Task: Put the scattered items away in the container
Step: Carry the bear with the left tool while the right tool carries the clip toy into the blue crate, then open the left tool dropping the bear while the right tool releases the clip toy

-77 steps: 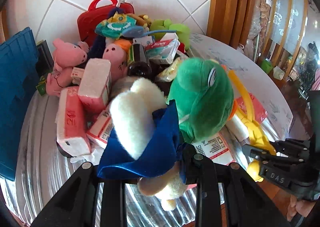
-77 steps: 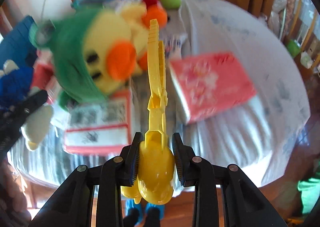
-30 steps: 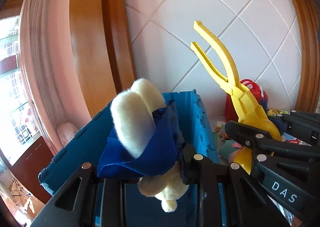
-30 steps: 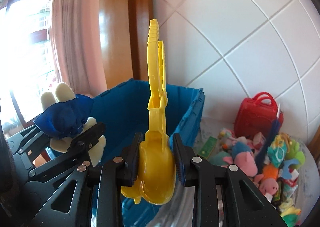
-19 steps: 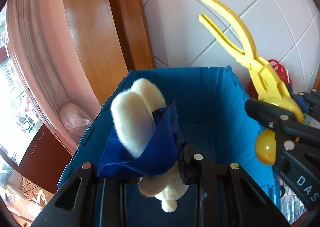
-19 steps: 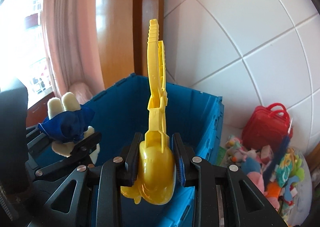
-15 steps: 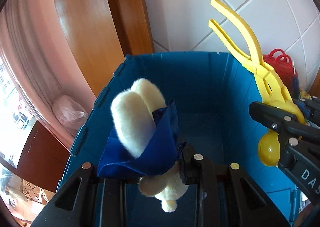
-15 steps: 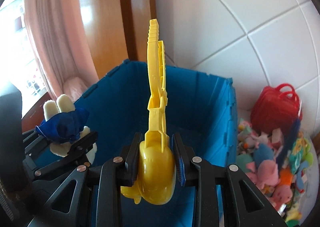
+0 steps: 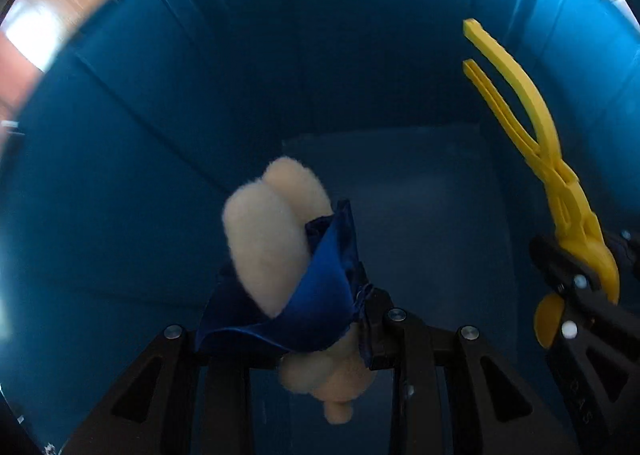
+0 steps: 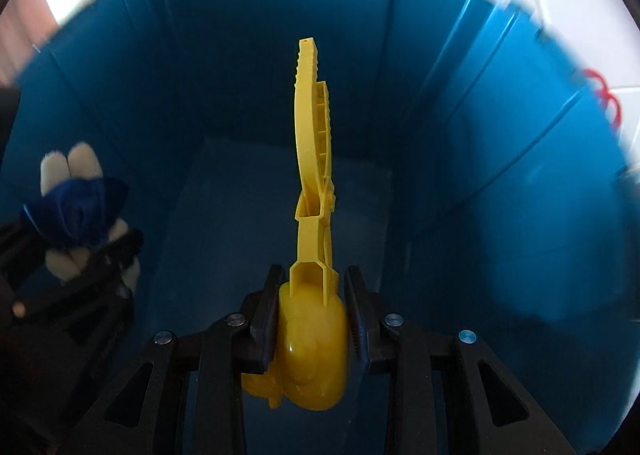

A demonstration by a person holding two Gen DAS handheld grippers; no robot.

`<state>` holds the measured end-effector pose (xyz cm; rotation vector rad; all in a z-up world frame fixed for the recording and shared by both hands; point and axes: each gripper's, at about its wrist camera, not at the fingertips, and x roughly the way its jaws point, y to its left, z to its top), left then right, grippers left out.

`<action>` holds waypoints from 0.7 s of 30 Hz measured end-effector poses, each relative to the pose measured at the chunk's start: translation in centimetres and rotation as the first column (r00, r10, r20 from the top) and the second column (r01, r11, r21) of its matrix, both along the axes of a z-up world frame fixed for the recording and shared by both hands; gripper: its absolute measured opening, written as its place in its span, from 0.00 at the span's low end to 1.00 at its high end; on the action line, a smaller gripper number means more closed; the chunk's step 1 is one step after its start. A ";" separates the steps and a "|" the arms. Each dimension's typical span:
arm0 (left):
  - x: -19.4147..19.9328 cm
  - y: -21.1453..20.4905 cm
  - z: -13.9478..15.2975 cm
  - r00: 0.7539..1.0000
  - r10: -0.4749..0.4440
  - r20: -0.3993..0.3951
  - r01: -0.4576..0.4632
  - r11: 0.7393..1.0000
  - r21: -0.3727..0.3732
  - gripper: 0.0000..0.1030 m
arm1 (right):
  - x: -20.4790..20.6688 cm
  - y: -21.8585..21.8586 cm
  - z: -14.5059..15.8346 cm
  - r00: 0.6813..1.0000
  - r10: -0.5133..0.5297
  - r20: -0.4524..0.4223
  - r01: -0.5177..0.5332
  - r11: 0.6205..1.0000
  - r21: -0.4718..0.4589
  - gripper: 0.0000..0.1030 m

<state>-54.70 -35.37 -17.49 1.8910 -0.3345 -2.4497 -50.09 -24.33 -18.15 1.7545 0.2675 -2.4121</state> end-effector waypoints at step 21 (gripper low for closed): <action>-0.6 -0.7 -13.3 0.975 0.076 0.207 -0.092 0.993 0.068 0.56 | -2.3 1.8 -14.7 0.960 -0.019 0.278 -0.005 0.996 0.085 0.29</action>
